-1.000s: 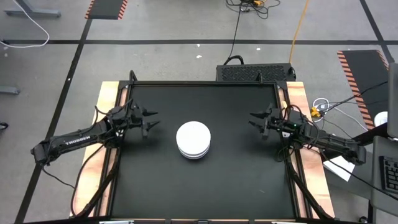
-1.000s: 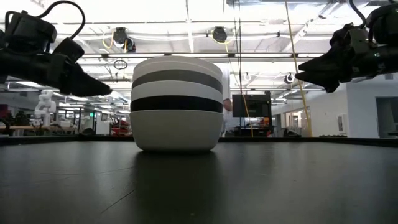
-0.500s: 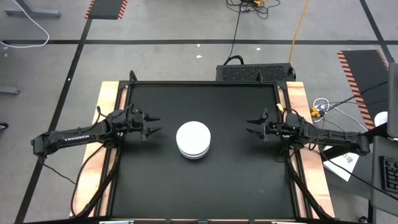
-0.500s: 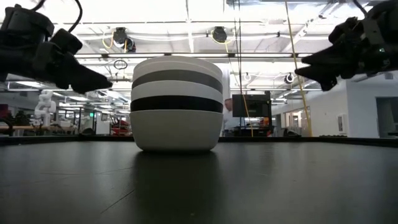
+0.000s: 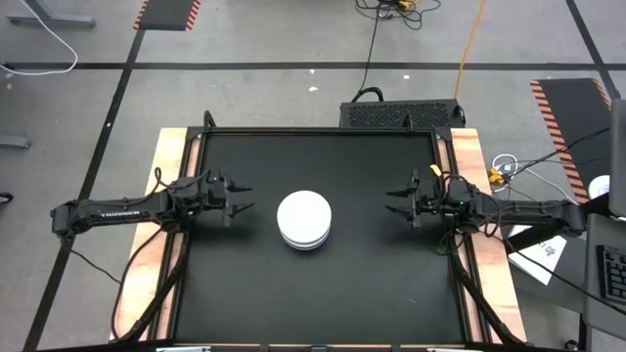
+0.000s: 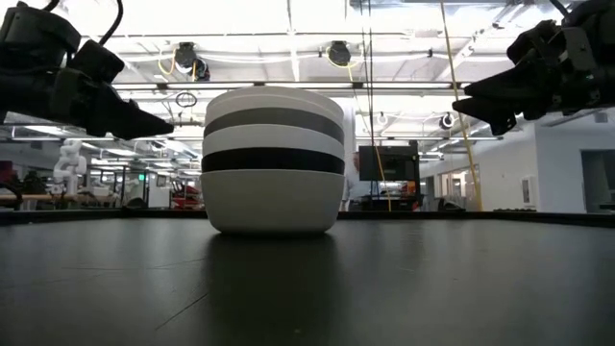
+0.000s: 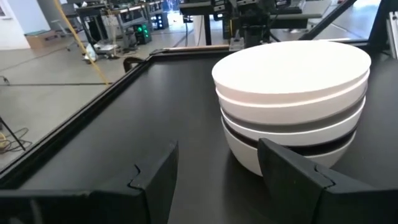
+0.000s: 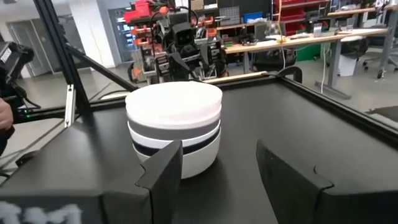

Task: Nest bowls inside each other
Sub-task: Return to Home Position

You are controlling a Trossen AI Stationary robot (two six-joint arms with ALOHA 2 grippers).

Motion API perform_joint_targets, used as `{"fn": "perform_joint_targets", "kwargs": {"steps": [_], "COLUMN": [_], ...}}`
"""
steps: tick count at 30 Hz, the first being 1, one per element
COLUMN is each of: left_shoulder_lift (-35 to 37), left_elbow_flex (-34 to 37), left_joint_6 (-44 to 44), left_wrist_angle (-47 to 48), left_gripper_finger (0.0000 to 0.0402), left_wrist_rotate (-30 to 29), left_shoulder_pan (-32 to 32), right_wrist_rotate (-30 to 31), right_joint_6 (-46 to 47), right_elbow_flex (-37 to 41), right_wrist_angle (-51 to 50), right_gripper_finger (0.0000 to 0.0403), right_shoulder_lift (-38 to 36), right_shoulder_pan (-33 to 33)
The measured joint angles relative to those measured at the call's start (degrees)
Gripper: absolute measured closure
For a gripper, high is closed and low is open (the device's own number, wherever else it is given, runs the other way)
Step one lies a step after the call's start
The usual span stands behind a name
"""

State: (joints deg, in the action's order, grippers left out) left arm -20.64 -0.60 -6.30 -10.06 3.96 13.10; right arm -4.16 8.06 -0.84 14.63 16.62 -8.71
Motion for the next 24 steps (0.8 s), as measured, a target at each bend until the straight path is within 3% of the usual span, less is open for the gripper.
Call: {"fn": "perform_joint_targets", "kwargs": {"steps": [15,24], "left_shoulder_lift": [0.6,5.5], "left_elbow_flex": [0.0,0.0], "left_joint_6": [1.4,2.5], "left_wrist_angle": [-0.3,-2.4], "left_gripper_finger": [0.0179,0.0179], "left_wrist_rotate": [-1.5,0.8], "left_shoulder_pan": [0.0,-0.1], "right_wrist_rotate": [-0.5,-2.1], "right_joint_6": [-0.5,0.9], "right_elbow_flex": [0.0,0.0], "right_wrist_angle": [0.9,0.6], "right_gripper_finger": [0.0204,0.0204], "right_shoulder_lift": [-2.7,-7.2], "right_shoulder_pan": [1.2,3.5]}}
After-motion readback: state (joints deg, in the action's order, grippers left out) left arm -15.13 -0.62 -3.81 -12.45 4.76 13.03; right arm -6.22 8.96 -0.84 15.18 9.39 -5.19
